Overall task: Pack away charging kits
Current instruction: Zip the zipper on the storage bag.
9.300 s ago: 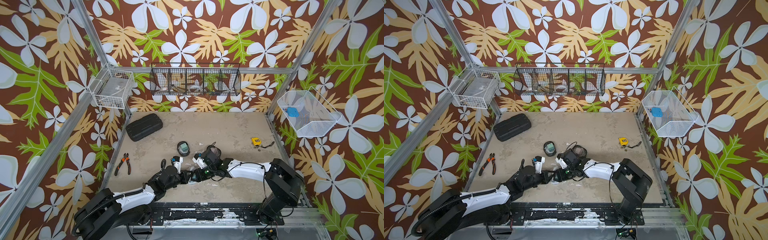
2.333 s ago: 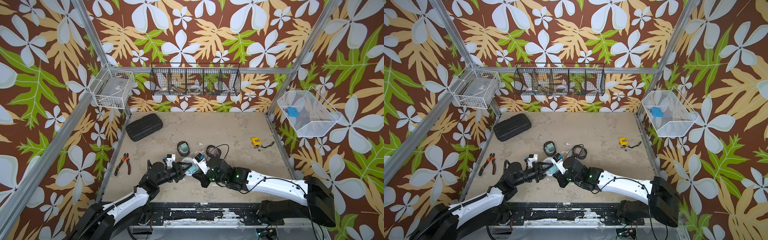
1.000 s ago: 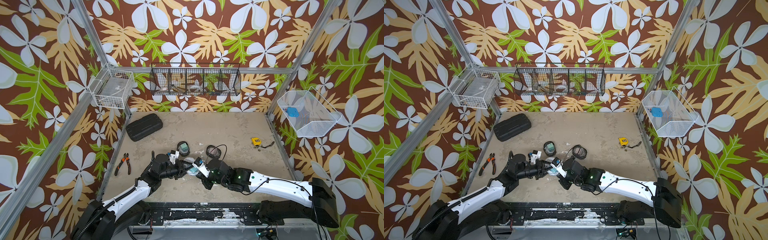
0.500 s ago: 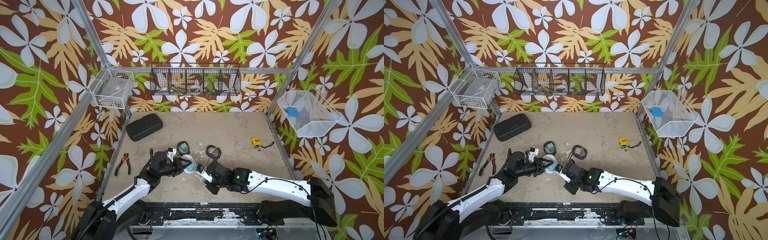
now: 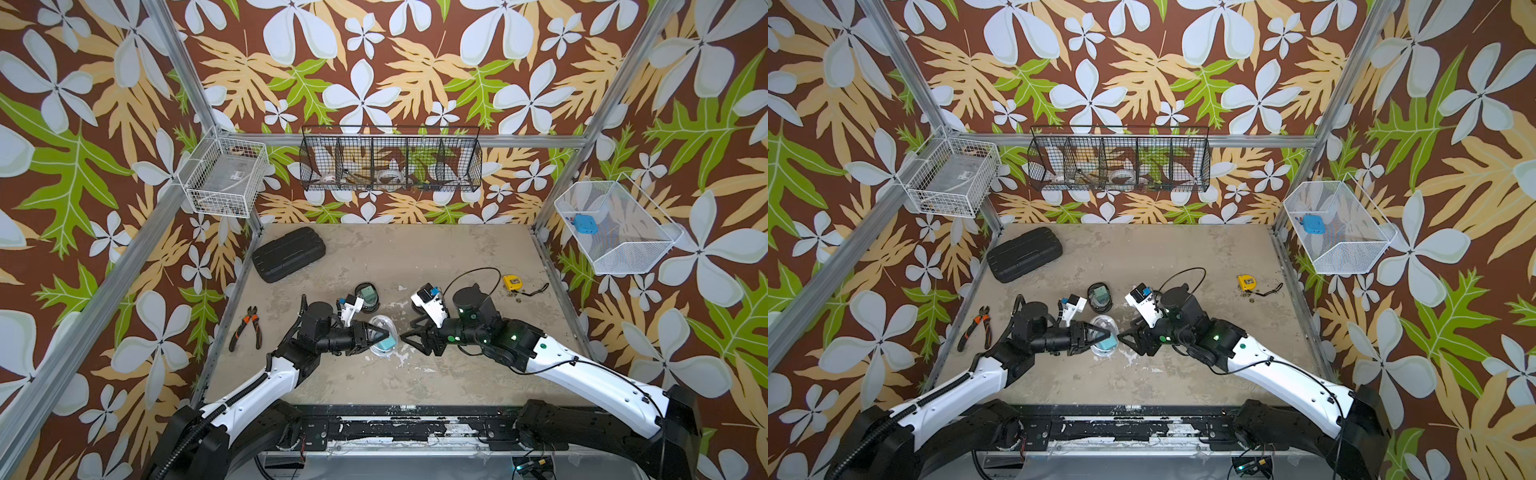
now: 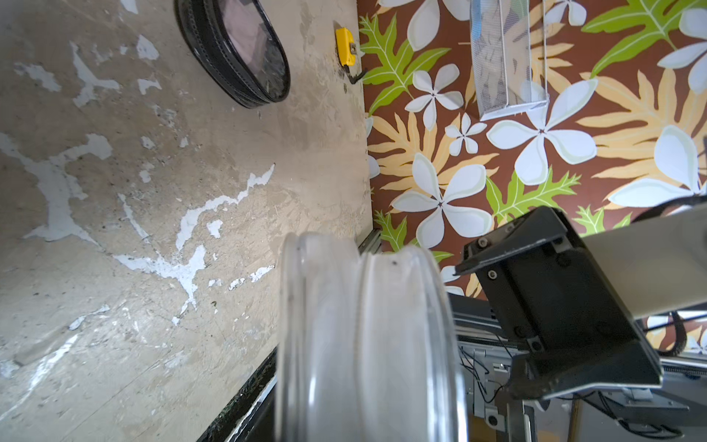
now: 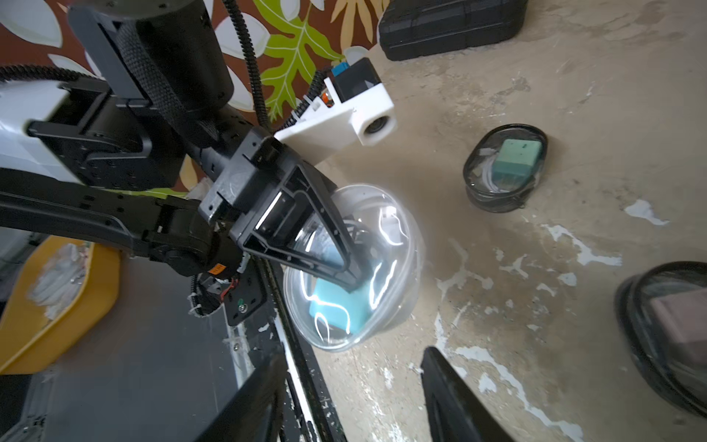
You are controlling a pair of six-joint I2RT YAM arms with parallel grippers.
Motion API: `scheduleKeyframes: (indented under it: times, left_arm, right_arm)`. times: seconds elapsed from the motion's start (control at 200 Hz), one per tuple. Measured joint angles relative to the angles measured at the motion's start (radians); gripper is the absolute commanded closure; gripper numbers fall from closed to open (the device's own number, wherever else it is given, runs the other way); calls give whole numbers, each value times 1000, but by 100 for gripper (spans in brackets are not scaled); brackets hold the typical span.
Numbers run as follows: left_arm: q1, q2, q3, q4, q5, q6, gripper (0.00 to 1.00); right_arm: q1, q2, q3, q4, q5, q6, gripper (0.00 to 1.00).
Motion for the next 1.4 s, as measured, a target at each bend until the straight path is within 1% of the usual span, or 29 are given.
scheduleKeyframes:
  times: [0.075,0.155,0.38,0.49,0.566,0.676,0.746,0.926,1.091,1.201,1.401]
  left_arm:
    - [0,-20,-5,14,18,7,98]
    - [0,-40,-11,29,28,11,98]
    - [0,-59,-24,63,45,13,96]
    - [0,-60,-25,74,50,13,95]
    - [0,-62,-25,76,50,13,94]
    - [3,-66,-41,100,51,-4,89]
    - [5,-67,-57,119,50,-18,85]
    - [6,-68,-80,147,44,-51,78]
    - [7,-67,-91,146,26,-69,72]
    - [8,-66,-98,147,14,-77,64]
    - [6,-64,-99,225,32,-107,59]
  right_arm:
    - [-1,34,-12,27,-42,26,46]
    - [-5,51,-42,47,-73,40,52]
    - [-21,45,-127,162,-166,121,57]
    - [-21,64,-149,237,-217,166,66]
    - [-21,86,-160,286,-251,191,68]
    - [-24,108,-167,329,-278,237,75]
    - [-25,119,-168,338,-283,250,76]
    - [-26,143,-161,344,-294,269,81]
    - [-19,176,-144,336,-305,279,84]
    - [-18,198,-136,334,-311,284,86]
    - [-5,222,-116,388,-365,287,86]
